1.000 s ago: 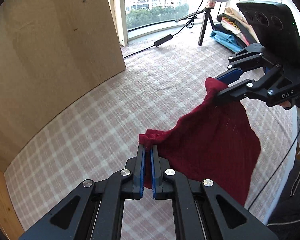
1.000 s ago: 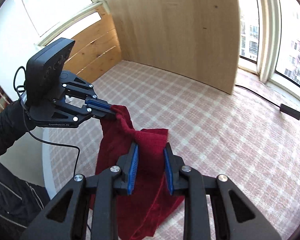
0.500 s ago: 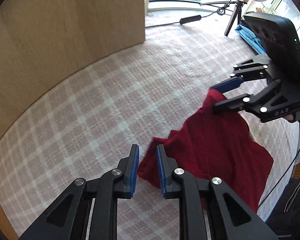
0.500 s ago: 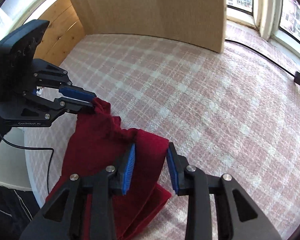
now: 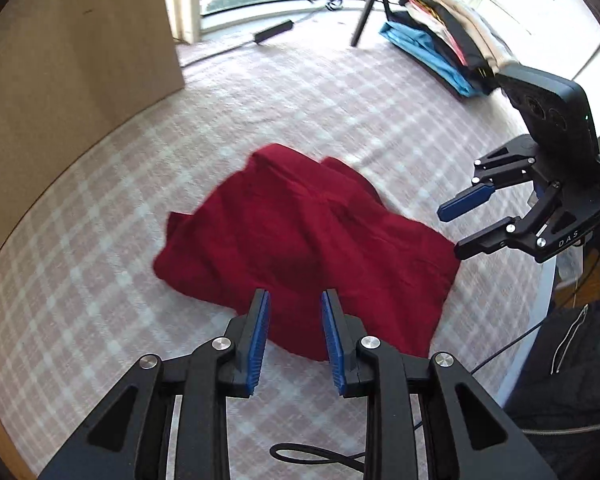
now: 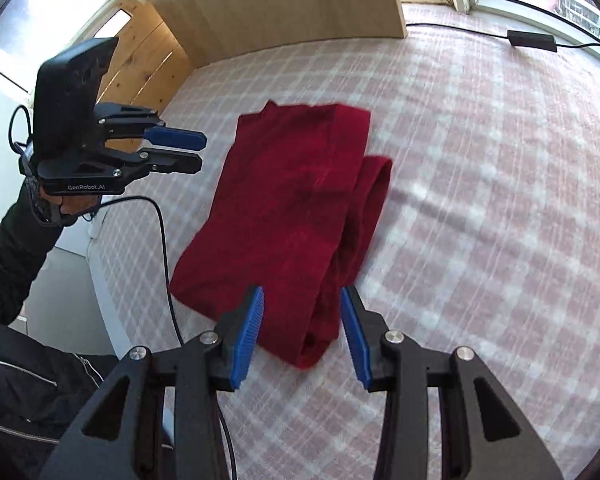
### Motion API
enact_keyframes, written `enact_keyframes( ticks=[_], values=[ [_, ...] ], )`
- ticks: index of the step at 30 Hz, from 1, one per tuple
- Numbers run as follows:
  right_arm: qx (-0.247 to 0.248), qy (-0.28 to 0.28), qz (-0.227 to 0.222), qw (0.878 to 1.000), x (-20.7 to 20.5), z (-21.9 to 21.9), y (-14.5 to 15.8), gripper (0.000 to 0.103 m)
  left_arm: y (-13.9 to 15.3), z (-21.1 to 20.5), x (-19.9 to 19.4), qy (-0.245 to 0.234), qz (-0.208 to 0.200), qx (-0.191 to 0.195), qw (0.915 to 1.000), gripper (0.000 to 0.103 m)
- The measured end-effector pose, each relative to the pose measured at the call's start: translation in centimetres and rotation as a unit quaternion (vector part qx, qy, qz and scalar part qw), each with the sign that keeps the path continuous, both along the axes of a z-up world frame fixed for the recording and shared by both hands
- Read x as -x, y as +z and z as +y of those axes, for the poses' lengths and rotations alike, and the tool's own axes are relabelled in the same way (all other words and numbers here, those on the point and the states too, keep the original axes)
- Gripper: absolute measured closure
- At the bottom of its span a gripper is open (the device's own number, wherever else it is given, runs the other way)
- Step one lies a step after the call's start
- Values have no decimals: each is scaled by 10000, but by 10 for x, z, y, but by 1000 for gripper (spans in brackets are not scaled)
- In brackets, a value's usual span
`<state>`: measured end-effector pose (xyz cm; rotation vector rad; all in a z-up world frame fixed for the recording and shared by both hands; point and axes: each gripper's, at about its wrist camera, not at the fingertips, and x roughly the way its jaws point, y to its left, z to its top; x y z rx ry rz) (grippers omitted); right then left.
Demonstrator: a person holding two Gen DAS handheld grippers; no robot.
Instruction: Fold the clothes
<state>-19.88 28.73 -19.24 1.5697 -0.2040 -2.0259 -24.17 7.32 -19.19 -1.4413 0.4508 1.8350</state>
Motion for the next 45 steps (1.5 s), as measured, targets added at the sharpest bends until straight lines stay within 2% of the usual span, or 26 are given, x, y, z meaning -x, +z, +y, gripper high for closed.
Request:
enact_keyframes(
  ticks=[2,3,4,5,8,11,13,16,20,22,24,25,28,30,33,36,38,41,42,43,45],
  values=[
    [76,-26,-126,9999,-6,-5,-10,64,-9,12,-4,-105,-35,140,9998,78],
    [79,1,-157,9998,-8,-6,-13,71,-11,14,-3,-106,-30,163,9998,78],
    [65,34,-177,9998,-10,-7,-16,90,-11,15,-1,-95,-19,176,9998,78],
    [51,67,-197,9998,-12,-9,-18,97,-12,16,2,-84,-9,189,9998,78],
    [446,-295,-423,9977,-23,11,-22,97,-13,20,8,-50,22,226,9997,78],
    [614,-529,-667,9945,-29,23,-31,96,-15,24,15,-16,53,264,9996,78],
    [532,-523,-793,9941,-29,21,-32,89,-16,27,19,7,74,289,9996,78],
    [297,-530,-569,9965,-25,21,-20,85,-7,38,28,-107,208,201,9995,78],
    [425,-746,-351,9957,-13,27,-9,81,-10,69,47,-378,237,224,9988,77],
    [206,-864,-196,9959,-2,27,-10,79,-17,77,60,-336,208,267,9989,77],
    [165,-943,-31,9954,17,29,-9,77,-16,76,68,-270,115,121,9995,77],
    [189,-994,25,9949,29,31,-9,72,-13,72,68,-248,134,80,9996,77],
    [403,-913,192,9948,69,31,-12,65,-5,43,50,-44,2,-10,10000,77],
    [378,-772,184,9961,93,26,-16,64,1,22,37,99,-96,-70,9999,77],
    [532,-470,-18,9975,117,14,-26,64,6,5,4,186,-459,-482,9976,77],
    [563,-189,-140,9981,134,0,-37,64,-3,20,-23,68,-833,-764,9936,77],
    [677,-75,-169,9975,140,-7,-40,63,-10,40,-40,-163,-886,-798,9927,77],
    [892,-34,-221,9958,142,-10,-42,64,-22,66,-49,-308,-851,-798,9927,77],
    [980,-9,-259,9948,141,-9,-42,72,-29,74,-51,-370,-845,-711,9932,77],
    [1050,33,-320,9940,138,-9,-42,86,-37,79,-53,-429,-843,-565,9939,77],
    [878,-8,-297,9957,129,-3,-35,94,-46,83,-57,-506,-1045,-497,9920,79]
  ],
)
